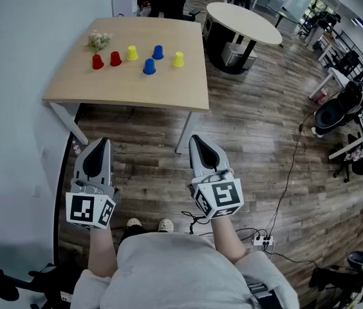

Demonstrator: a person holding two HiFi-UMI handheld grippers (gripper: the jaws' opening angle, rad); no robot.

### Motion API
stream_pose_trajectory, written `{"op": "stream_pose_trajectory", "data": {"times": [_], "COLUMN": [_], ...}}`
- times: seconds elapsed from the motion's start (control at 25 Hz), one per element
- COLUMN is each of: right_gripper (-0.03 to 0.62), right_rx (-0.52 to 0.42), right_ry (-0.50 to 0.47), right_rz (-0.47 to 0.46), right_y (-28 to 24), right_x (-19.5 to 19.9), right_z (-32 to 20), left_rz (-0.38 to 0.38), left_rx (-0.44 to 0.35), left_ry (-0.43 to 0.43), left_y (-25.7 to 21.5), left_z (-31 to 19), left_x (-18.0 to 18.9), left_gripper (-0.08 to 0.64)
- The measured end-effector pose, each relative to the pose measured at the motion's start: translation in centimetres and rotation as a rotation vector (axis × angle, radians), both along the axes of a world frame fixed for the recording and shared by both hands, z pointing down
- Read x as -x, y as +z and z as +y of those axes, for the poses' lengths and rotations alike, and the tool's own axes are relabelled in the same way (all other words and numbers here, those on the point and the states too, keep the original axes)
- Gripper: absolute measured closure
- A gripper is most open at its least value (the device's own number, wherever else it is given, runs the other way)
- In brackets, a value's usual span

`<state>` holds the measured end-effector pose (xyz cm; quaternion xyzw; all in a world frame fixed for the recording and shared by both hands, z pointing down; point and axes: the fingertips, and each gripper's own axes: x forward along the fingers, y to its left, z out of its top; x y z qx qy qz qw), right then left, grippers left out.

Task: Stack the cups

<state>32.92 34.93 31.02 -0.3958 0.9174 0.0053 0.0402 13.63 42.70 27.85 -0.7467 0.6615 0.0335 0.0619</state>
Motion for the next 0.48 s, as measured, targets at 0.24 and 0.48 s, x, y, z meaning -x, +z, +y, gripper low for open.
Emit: {"op": "stream_pose_trajectory", "data": {"times": [0.24,0.48], "right_gripper": [0.58,0.58], "right_rx": [-0.009,-0.024], "right_ry": [-0.004,-0.009], "right_rz": [0.0,-0.023], "right_y": [0.0,-0.1], "right_x": [-0.8,-1.5], "right_z": [-0.1,-0.3], "left_rz": [0.0,-0.007], "left_rx": [-0.003,-0.021], "left_ry": [-0.006,-0.004], "left_y": [0.2,0.0], "left_z": [-0.1,-0.2], "left_x": [-0.7,-1.6], "left_gripper": [0.552,0.552]}}
